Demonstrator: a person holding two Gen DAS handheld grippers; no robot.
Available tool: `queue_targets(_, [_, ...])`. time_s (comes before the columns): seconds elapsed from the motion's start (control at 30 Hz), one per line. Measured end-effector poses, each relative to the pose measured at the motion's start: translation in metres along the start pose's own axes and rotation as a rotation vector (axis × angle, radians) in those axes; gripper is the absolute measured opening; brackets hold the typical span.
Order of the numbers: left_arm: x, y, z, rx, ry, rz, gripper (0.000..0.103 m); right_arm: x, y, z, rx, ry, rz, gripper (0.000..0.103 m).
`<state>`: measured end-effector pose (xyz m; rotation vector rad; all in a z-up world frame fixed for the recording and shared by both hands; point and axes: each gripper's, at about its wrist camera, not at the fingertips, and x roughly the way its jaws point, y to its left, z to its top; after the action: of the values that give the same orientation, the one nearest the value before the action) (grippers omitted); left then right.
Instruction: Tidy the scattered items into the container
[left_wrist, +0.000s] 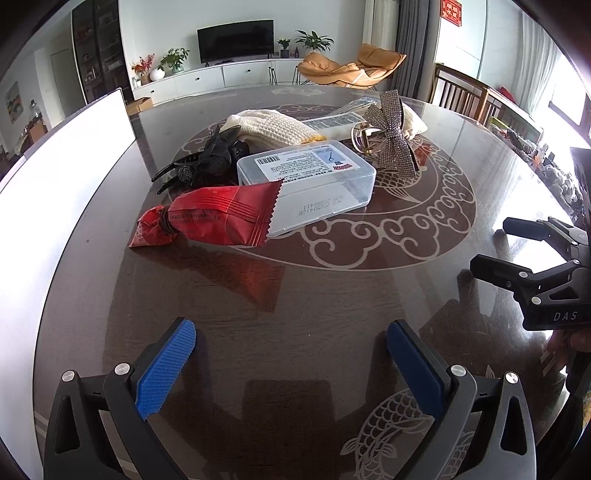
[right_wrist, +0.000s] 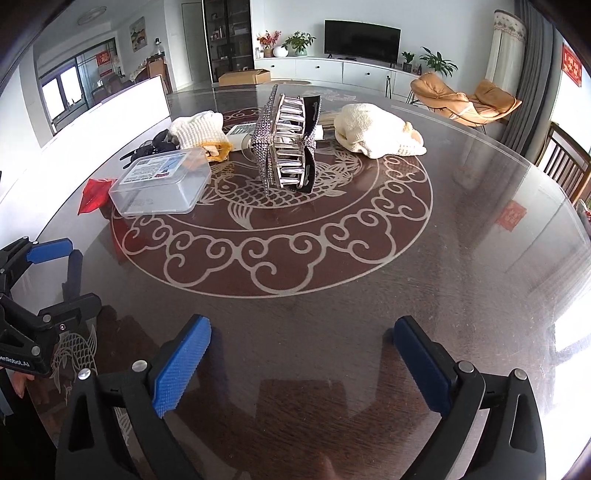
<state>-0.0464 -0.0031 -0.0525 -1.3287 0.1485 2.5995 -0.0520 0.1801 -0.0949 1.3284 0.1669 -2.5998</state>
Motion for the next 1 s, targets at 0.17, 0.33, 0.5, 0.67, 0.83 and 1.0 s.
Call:
queue_targets(0.17, [0.000,0.000,0.000,-0.001,-0.001,0.000,0.103,0.000,0.000,0.000,0.000,0.000,0.000,0.100])
queue_targets(0.33, [-0.001,0.001,-0.001,0.008,-0.005,-0.009,0.103,0.000,0.000,0.000,0.000,0.000,0.000,0.100])
queue_targets(0.5, [-0.005,0.010,-0.004,-0.006,-0.024,-0.069,0.103,0.000,0.000,0.000,0.000,0.000,0.000,0.100])
queue_targets(0.67, [-0.013,0.024,-0.008,-0.019,-0.048,-0.170,0.103,0.000,0.000,0.000,0.000,0.000,0.000,0.100])
queue_targets(0.83, [-0.017,0.032,-0.009,-0.030,-0.062,-0.235,0.103,0.000,0.000,0.000,0.000,0.000,0.000,0.100])
queue_targets(1.0, [-0.014,0.043,-0.011,0.048,-0.020,-0.093,0.103,0.000,0.000,0.000,0.000,0.000,-0.001,0.100])
